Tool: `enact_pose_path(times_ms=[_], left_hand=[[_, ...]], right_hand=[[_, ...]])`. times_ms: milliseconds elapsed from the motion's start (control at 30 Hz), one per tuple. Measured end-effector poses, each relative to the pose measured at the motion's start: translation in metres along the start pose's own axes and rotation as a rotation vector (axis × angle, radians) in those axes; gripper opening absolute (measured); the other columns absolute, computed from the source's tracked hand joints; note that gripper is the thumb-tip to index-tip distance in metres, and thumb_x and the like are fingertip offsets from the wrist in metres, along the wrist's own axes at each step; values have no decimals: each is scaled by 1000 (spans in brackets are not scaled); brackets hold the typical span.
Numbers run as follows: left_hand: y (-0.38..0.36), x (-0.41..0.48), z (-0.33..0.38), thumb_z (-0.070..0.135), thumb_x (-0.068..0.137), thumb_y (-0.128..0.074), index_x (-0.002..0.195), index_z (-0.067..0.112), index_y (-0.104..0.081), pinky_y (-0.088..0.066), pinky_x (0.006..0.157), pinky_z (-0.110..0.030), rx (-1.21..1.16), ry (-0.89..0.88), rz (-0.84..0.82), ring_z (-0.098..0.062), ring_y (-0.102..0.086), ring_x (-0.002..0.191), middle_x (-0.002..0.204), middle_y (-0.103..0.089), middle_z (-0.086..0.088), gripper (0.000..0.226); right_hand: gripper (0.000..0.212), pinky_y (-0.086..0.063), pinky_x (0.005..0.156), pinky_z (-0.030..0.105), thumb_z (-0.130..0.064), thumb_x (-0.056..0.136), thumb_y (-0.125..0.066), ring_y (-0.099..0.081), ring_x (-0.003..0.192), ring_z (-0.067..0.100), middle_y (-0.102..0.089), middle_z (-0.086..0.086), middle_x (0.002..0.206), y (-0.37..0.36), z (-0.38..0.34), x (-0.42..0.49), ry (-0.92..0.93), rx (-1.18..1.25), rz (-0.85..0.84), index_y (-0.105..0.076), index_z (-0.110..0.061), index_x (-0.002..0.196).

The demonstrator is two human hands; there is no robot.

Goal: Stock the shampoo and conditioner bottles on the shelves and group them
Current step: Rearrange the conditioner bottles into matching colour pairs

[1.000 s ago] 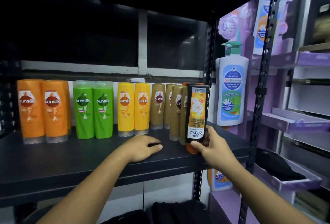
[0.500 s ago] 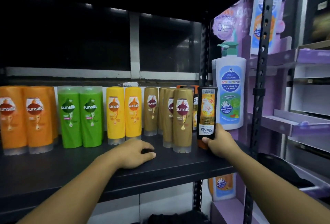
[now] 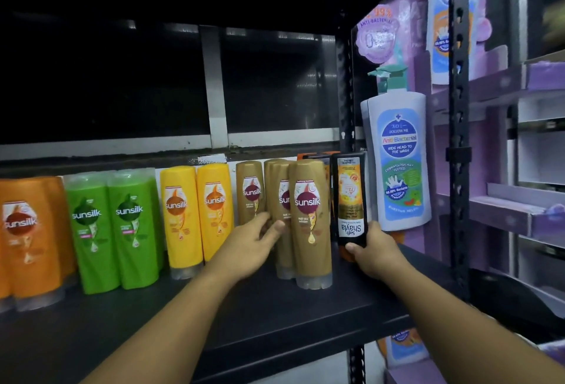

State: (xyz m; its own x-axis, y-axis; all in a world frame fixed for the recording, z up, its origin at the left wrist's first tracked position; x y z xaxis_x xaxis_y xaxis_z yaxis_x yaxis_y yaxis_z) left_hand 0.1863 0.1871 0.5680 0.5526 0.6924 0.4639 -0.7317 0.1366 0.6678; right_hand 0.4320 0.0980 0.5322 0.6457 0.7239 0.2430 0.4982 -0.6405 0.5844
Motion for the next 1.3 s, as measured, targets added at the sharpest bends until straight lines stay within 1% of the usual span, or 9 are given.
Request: enact_pose_path(times_ms=[100, 233, 367, 467, 533, 700, 833, 967, 1300], left_hand=[[-10, -2, -11, 78, 86, -47, 126, 55, -51, -55, 101, -42, -186, 33, 7, -4, -61, 117, 120, -63, 21, 47], [-17, -5, -22, 97, 70, -45, 151, 35, -41, -56, 99, -43, -212, 53, 8, -4, -62, 115, 120, -64, 18, 102], [-20, -4, -20, 74, 84, -56, 154, 36, -32, -54, 101, -34, -238, 51, -37, -6, -64, 114, 129, -62, 11, 82], [-24, -3, -16, 47, 98, -62, 148, 38, -38, -49, 88, -13, -209, 7, -30, -1, -63, 110, 135, -61, 9, 56], [-22, -3, -13, 39, 101, -61, 145, 36, -40, -47, 89, -16, -195, -2, 1, -3, -62, 110, 133, -62, 8, 49], [-17, -5, -19, 34, 103, -59, 144, 34, -40, -48, 102, -30, -138, 46, 77, -9, -59, 117, 127, -63, 14, 45], [-10, -2, -32, 30, 104, -58, 134, 28, -45, -50, 95, -32, -76, 123, 193, -17, -62, 115, 125, -66, 7, 33], [-6, -1, -36, 23, 104, -56, 138, 21, -43, -46, 86, -31, 11, 160, 295, -25, -62, 112, 125, -65, -2, 36], [-8, 5, -39, 31, 107, -48, 158, 20, -10, -54, 83, -37, 258, 147, 361, -26, -65, 105, 128, -63, -7, 65]], right_hand=[[53, -47, 106, 45, -32, 94, -70, -54, 129, 33, -58, 14, 138, -4, 6, 4, 3, -37, 19, -43, -12, 135], [74, -45, 106, 44, -37, 85, -80, -51, 130, 31, -54, 12, 140, 2, 5, -1, 59, 84, 97, -38, -11, 140], [50, -50, 87, 39, -48, 83, -77, -57, 106, 24, -56, 2, 111, 18, -2, -19, 290, 184, 413, -51, -19, 115], [33, -55, 82, 39, -57, 83, -72, -65, 88, 22, -67, 4, 90, 13, -14, -34, 408, 403, 26, -63, -30, 98], [32, -56, 84, 36, -62, 79, -73, -68, 91, 25, -71, 4, 92, 9, -22, -43, 442, 387, -213, -68, -36, 97], [70, -54, 91, 27, -61, 66, -87, -68, 104, 7, -70, -18, 113, -6, -30, -50, 451, 307, -383, -53, -45, 125], [68, -53, 100, 27, -33, 78, -87, -62, 114, -5, -67, -28, 120, -22, -41, -46, 429, 306, -357, -47, -44, 131], [71, -48, 109, 40, -29, 82, -84, -59, 123, 8, -63, -20, 127, -42, -44, -27, 351, 214, -275, -45, -39, 140], [50, -51, 99, 38, -38, 88, -75, -61, 117, 26, -64, 4, 123, -71, -80, -6, 336, -200, -58, -49, -18, 126]])
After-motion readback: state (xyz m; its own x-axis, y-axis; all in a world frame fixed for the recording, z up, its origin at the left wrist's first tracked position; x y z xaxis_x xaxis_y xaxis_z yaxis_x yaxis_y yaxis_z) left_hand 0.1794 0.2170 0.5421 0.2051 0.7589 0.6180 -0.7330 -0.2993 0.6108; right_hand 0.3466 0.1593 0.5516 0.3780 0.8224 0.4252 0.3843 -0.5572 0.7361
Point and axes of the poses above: each hand's wrist, its own x-axis towards the middle knuckle, its own y-axis out of the back of the hand, z = x × y, the point moved 3 cm from there along x, towards the middle knuckle
